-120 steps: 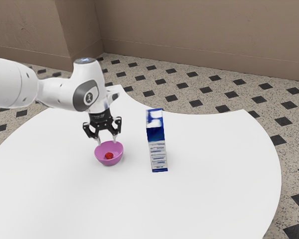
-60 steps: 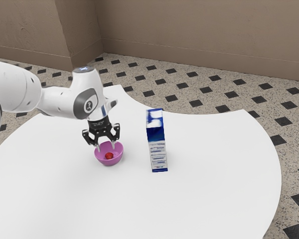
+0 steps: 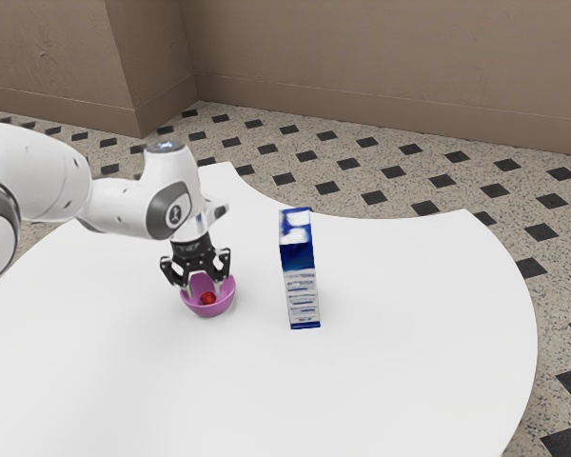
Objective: Take strawberry from the bowl
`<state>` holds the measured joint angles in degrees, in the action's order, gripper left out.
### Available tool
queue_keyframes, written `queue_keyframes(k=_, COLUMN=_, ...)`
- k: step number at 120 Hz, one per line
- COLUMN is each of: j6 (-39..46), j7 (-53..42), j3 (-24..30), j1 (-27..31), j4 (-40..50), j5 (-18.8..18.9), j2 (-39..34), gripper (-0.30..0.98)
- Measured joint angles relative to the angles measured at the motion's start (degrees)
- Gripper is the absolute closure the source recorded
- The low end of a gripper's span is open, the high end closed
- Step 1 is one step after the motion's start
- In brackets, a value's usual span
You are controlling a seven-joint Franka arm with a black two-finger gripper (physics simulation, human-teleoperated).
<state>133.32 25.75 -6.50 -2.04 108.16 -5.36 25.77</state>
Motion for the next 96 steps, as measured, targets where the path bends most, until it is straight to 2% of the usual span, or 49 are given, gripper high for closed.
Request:
queue_keyframes(k=46, j6=1.8, j7=-1.8, j3=0.0, j1=-0.2, j4=-0.1, j5=-0.6, j2=1.0, gripper=0.36)
queue_keyframes(k=96, j6=2.9, j7=-2.7, j3=0.0, j1=-0.2, j4=0.8, j5=-3.3, j2=0.4, gripper=0.36)
